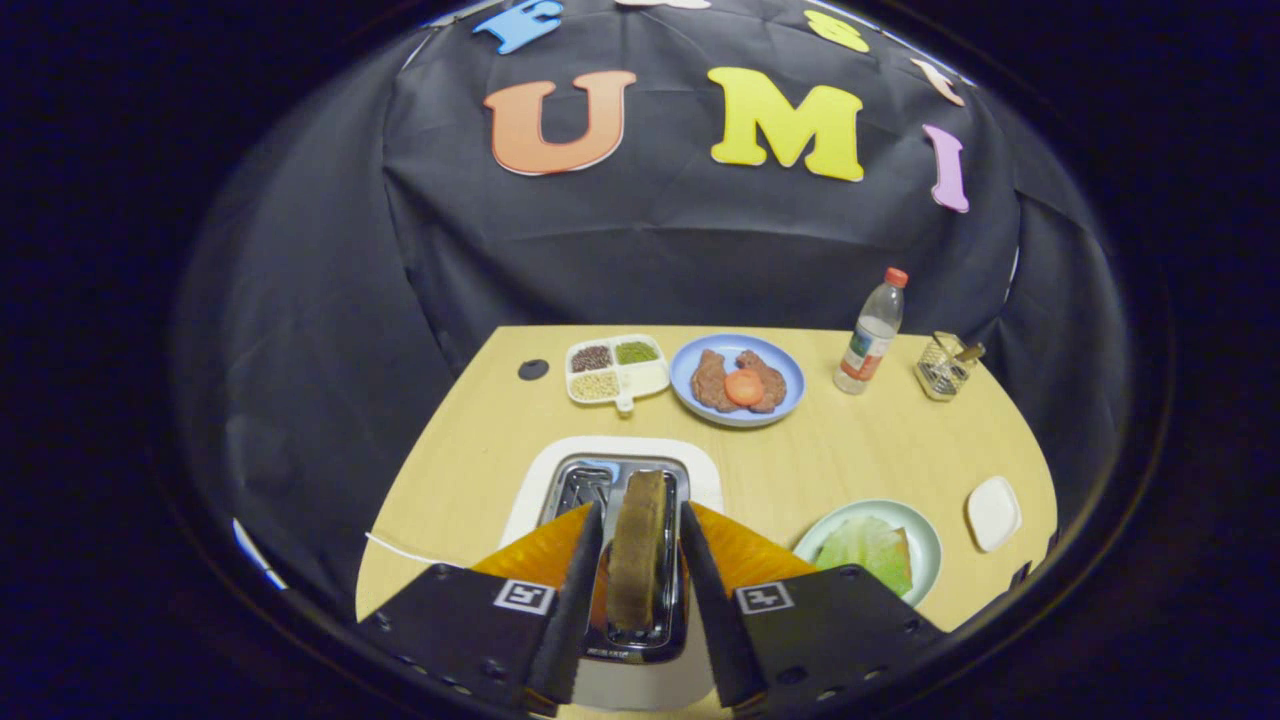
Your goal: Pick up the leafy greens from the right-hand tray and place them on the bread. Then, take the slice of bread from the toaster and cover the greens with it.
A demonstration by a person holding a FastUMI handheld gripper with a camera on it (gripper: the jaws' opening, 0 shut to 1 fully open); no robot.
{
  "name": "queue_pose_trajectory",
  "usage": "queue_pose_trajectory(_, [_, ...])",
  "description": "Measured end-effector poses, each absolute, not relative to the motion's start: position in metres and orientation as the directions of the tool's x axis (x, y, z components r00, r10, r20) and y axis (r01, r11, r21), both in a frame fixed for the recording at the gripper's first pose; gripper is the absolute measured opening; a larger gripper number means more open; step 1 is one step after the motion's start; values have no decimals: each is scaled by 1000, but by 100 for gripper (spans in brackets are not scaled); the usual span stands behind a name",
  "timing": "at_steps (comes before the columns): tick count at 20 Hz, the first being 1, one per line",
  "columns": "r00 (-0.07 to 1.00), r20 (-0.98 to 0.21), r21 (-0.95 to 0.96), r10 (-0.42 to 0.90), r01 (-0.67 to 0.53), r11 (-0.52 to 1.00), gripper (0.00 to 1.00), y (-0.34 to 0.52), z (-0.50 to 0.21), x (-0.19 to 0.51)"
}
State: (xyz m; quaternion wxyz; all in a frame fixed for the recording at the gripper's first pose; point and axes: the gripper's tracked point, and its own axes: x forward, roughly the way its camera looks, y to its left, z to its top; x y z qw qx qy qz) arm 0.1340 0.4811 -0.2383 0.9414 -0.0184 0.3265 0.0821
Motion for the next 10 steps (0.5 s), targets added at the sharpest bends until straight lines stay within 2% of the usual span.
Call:
queue_pose_trajectory(2, [775,-615,32,145,-159,987,31,479,-234,137])
queue_pose_trajectory(5, [761,-625,42,173,-188,981,18,481,-233,135])
queue_pose_trajectory(10, [769,-589,119,249,-223,968,18,476,-194,125])
